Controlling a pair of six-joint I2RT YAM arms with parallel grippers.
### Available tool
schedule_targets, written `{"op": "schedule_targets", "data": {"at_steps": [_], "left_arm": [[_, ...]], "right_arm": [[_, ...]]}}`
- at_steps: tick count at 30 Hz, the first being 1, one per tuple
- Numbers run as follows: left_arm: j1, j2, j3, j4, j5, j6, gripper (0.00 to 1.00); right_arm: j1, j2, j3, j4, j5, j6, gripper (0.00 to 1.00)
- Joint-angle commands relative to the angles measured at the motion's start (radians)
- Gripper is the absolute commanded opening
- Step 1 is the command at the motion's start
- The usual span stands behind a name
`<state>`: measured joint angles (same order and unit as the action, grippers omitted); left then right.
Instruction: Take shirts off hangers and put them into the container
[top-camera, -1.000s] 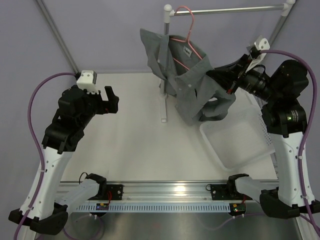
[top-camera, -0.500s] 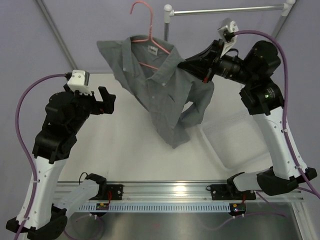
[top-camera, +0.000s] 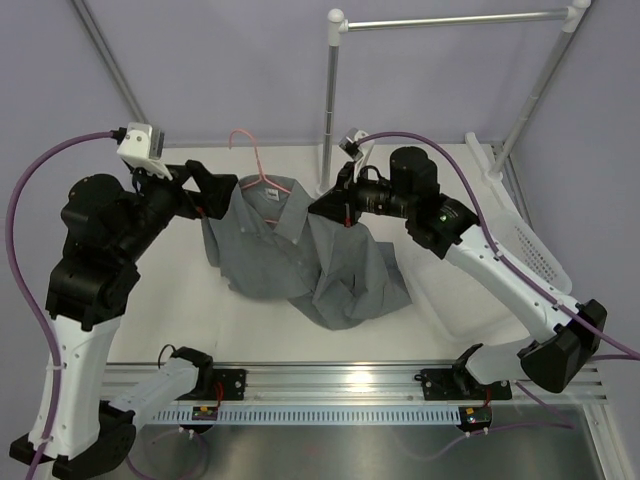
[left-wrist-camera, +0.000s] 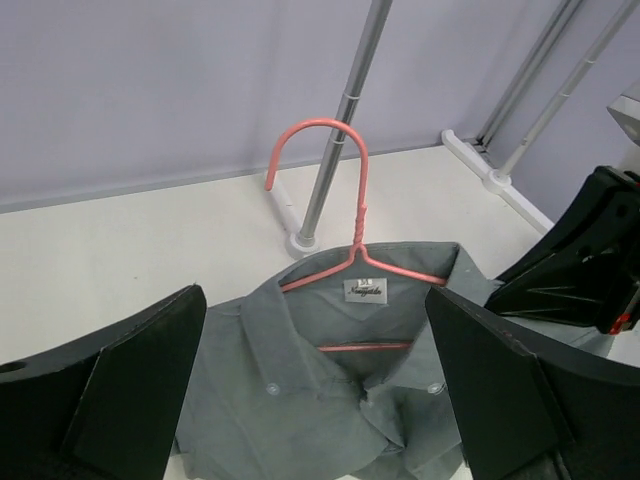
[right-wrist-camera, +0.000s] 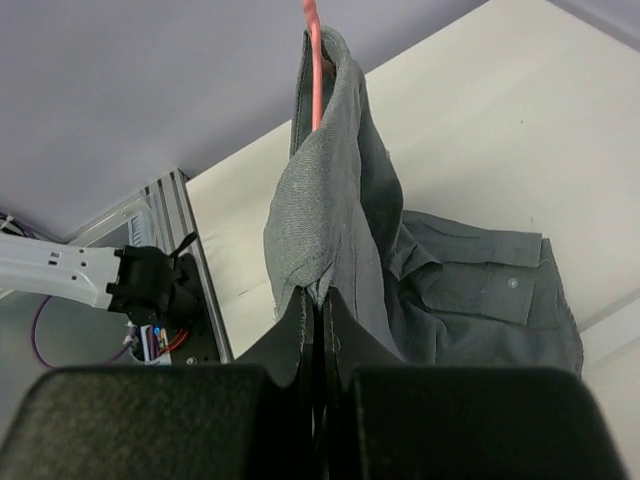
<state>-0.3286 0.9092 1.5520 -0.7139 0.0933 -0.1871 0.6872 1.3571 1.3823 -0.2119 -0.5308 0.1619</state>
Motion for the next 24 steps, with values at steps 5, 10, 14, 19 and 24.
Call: {"op": "schedule_targets", "data": {"at_steps": [5, 10, 14, 19, 24], "left_arm": [[-0.006, 0.135, 0.077, 0.051, 0.092, -0.144, 0.99], [-0.021, 0.201, 0.126, 0.088, 0.098, -0.175, 0.97], [-0.044, 0.237, 0.171, 0.099, 0.089, -0.169, 0.92], [-0.062, 0.267, 0.165, 0.099, 0.069, -0.164, 0.83], [-0.101, 0.284, 0.137, 0.099, 0.034, -0.158, 0.74]], "right_arm": [[0.035, -0.032, 0.023, 0.186, 0.068, 0.027, 0.00], [0.049, -0.021, 0.035, 0.174, 0.066, 0.028, 0.00], [0.055, -0.021, 0.029, 0.174, 0.066, 0.031, 0.00], [0.057, -0.027, 0.024, 0.177, 0.064, 0.039, 0.00], [0.057, -0.029, 0.024, 0.172, 0.066, 0.039, 0.00]]}}
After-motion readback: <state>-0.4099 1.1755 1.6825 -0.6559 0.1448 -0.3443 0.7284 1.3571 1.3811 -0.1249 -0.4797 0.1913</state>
